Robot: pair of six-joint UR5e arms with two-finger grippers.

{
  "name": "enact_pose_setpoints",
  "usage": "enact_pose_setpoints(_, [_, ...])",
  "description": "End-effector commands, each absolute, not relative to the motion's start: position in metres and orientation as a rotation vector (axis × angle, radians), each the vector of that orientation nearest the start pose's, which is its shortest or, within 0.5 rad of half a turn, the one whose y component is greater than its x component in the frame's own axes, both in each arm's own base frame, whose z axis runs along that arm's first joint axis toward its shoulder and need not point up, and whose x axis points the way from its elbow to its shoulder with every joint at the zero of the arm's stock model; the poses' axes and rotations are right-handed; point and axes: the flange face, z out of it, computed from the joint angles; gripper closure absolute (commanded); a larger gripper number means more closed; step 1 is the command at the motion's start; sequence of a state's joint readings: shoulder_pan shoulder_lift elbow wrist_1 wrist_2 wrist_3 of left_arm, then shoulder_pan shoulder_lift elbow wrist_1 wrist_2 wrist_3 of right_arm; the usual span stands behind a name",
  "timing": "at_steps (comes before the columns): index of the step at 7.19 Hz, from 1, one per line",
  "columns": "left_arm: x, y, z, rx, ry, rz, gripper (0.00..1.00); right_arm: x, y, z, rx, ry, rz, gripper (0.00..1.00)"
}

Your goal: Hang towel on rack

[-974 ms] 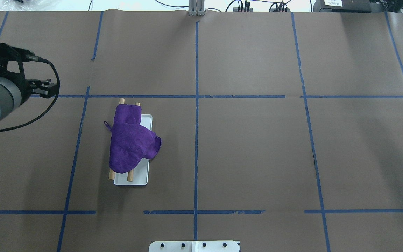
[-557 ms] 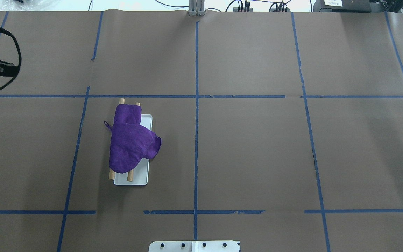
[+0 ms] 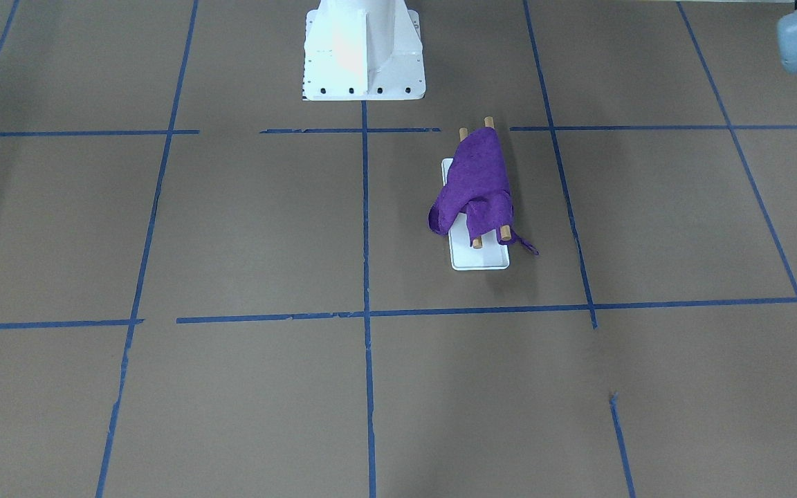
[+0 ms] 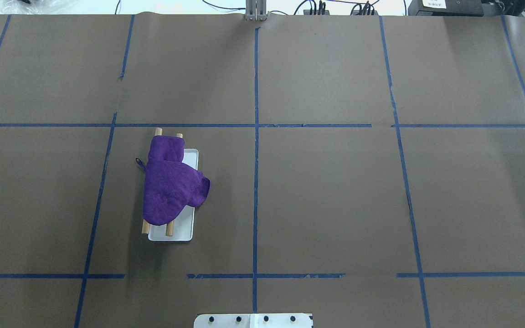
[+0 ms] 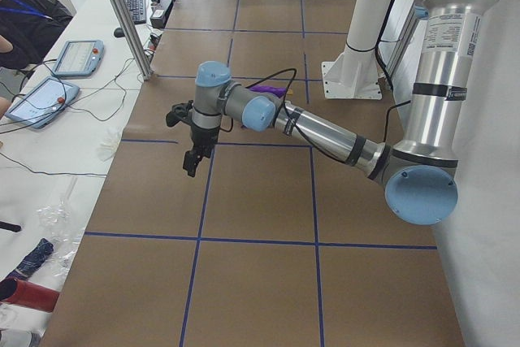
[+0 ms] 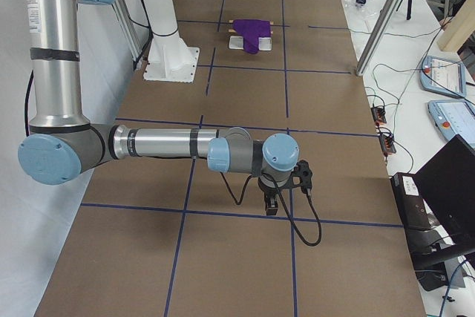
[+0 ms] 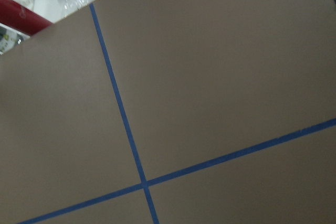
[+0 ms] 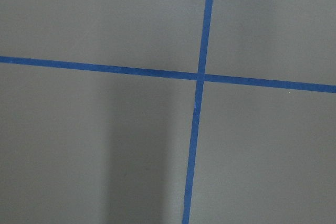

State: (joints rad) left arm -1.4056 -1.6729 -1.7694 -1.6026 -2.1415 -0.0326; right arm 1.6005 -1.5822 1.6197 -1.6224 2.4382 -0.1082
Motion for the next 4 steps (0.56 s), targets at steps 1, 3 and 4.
enact_pose_setpoints(1, [-0.070, -0.539, 0.603, 0.141, 0.657, 0.063, 0.00, 0.086, -0.473, 0.644, 0.047, -0.860, -0.030, 0.00])
enact_pose_setpoints(3, [-0.091, -0.513, 0.635, 0.073, 0.693, -0.012, 0.00, 0.087, -0.471, 0.646, 0.043, -0.854, -0.027, 0.00])
enact_pose_setpoints(4, [-0.088, -0.510, 0.631, 0.029, 0.717, -0.028, 0.00, 0.087, -0.470, 0.647, 0.041, -0.848, -0.027, 0.00])
